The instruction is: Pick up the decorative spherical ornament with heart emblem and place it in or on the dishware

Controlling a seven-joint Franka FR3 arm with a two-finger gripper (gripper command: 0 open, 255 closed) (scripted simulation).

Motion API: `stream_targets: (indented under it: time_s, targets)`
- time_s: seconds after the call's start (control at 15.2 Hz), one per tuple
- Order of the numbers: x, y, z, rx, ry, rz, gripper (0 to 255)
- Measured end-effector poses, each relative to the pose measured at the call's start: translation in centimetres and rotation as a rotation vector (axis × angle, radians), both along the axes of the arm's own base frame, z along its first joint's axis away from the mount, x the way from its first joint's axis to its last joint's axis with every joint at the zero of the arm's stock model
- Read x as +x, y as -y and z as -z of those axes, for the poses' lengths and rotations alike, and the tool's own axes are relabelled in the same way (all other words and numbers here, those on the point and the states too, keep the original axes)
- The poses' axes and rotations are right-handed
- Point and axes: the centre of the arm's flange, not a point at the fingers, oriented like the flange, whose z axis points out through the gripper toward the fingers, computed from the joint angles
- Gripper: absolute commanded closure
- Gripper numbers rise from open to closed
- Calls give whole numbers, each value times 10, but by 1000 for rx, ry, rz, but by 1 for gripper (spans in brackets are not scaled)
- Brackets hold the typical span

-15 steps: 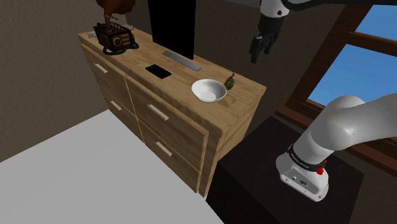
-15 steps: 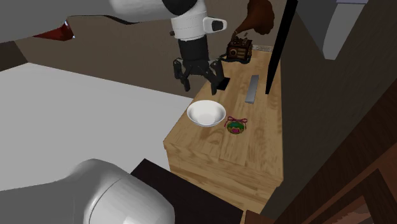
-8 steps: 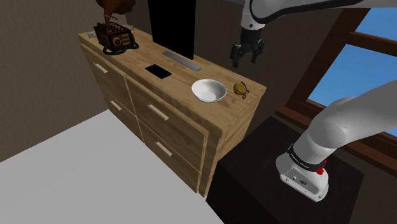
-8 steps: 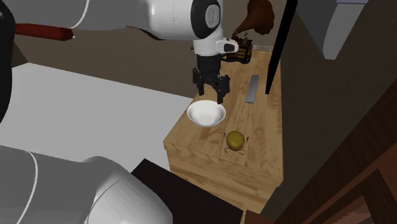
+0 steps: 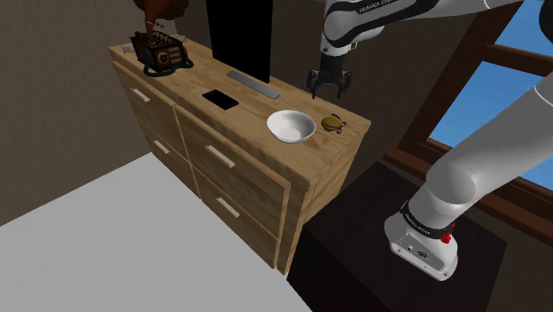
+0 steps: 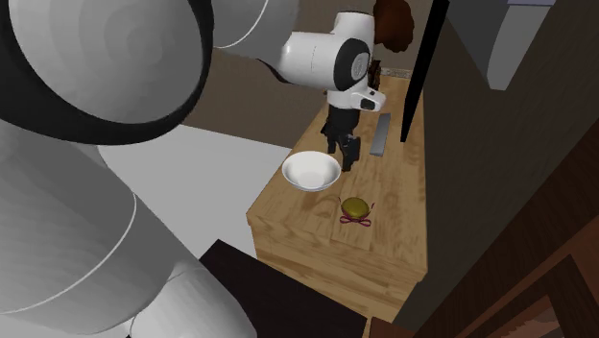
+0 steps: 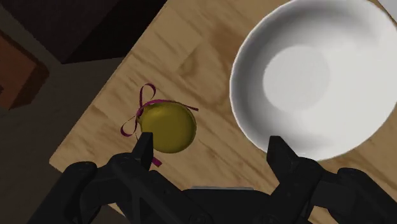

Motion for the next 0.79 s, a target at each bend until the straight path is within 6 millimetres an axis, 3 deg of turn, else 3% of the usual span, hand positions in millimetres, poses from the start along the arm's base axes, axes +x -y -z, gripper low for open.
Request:
stream_targets:
  time_s: [0.46, 0.79]
  targets:
    - [43, 63, 66, 46, -10, 376, 0]
    - [45, 68, 94, 51, -11, 425, 0]
